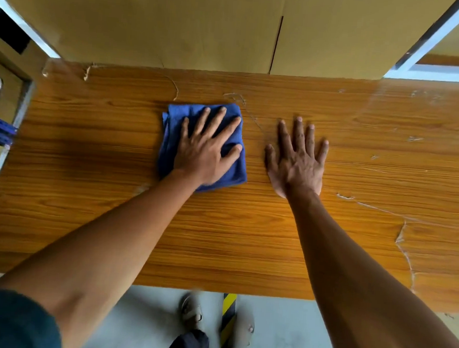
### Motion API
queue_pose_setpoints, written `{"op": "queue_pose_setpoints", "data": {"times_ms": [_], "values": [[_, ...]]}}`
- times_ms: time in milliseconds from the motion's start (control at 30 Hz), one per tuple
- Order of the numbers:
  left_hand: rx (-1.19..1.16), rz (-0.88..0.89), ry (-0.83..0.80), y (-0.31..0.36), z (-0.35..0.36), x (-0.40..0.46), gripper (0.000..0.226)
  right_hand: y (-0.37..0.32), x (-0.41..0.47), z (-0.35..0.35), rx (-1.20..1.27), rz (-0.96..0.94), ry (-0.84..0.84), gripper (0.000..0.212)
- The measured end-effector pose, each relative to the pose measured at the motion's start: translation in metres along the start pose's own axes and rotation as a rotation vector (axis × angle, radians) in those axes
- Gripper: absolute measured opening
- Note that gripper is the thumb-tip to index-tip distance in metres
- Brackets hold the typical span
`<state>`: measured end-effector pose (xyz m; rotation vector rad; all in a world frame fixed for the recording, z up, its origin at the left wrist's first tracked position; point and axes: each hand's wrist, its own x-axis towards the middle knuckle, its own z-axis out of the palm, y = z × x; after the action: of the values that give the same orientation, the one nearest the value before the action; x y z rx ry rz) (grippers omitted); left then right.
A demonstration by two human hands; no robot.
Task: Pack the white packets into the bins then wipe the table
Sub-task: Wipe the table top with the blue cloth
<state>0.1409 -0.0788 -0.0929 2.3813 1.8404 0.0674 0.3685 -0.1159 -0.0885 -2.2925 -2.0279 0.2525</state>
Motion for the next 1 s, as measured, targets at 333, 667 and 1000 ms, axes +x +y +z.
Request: {"op": "queue_pose_setpoints", "data": {"times_ms": [333,667,1000], "values": [[-0.023,-0.139,0.004,-0.014,-0.008,0.065,0.073,0.003,0.003,0.007,0.003,-0.007,0.036,0.070],[-0.028,-0.273,-0.003,-0.026,-0.014,0.095,0.074,0.004,0.005,0.008,-0.001,-0.009,0.048,0.070],[-0.026,-0.253,-0.017,-0.028,-0.017,0.089,0.073,0.004,0.006,0.005,-0.001,-0.011,0.033,0.071]]}}
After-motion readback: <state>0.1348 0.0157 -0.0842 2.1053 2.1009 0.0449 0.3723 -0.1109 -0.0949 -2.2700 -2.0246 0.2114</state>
